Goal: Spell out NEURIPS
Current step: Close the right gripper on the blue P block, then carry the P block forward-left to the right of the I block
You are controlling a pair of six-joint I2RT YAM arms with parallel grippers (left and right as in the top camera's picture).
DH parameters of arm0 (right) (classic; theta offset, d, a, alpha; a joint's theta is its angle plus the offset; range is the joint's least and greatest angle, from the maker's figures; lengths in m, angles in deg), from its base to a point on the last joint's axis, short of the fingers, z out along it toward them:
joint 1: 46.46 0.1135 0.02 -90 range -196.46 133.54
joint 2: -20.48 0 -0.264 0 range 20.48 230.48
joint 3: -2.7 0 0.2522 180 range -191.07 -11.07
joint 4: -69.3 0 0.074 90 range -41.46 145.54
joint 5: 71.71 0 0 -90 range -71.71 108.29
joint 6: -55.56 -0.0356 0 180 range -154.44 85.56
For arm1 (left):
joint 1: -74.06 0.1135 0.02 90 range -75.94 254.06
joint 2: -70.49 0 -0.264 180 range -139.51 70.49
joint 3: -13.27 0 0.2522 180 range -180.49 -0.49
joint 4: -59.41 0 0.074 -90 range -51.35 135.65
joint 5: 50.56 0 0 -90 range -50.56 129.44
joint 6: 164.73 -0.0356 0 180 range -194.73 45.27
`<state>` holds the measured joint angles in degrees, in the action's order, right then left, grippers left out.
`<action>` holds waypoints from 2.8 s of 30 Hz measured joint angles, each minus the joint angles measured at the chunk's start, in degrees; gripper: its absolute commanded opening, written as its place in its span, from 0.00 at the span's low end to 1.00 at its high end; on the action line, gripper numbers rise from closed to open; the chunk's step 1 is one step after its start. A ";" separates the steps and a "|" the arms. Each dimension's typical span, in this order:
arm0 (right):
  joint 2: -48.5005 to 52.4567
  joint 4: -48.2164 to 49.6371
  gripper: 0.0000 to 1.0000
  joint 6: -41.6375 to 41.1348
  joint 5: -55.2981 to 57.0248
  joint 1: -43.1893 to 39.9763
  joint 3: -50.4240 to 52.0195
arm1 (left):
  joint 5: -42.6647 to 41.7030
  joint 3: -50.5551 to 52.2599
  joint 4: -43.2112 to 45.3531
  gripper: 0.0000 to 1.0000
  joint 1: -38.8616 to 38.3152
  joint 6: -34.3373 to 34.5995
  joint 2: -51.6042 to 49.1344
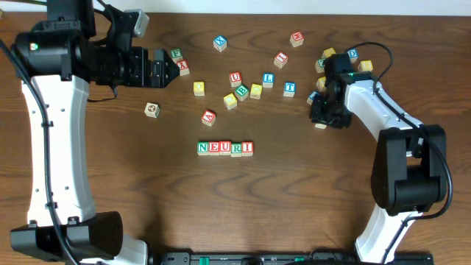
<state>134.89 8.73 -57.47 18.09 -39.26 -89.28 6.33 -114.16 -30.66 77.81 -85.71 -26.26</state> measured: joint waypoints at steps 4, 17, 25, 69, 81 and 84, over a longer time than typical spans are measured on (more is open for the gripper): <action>0.00 0.02 0.29 -0.15 0.00 0.00 0.00 | 0.02 0.00 0.00 0.98 0.00 0.00 0.00; 0.00 0.02 0.20 -0.42 0.02 0.02 0.00 | 0.00 0.00 0.00 0.98 0.00 0.00 0.00; 0.00 0.00 0.20 -0.42 0.00 0.00 0.00 | 0.00 0.00 0.00 0.98 0.00 0.00 0.00; -11.65 -5.66 0.23 -3.87 1.73 21.09 -0.79 | 0.00 0.00 0.00 0.98 0.00 0.00 0.00; -11.74 -0.17 0.22 -7.89 2.38 25.16 7.58 | 0.00 0.00 0.02 0.98 0.00 0.00 0.00; -11.74 0.15 0.23 -8.61 2.38 26.08 7.96 | 0.00 0.00 0.00 0.98 0.00 0.00 0.00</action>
<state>123.16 8.89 -66.08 20.47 -13.18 -81.32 6.33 -114.16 -30.66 77.81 -85.71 -26.26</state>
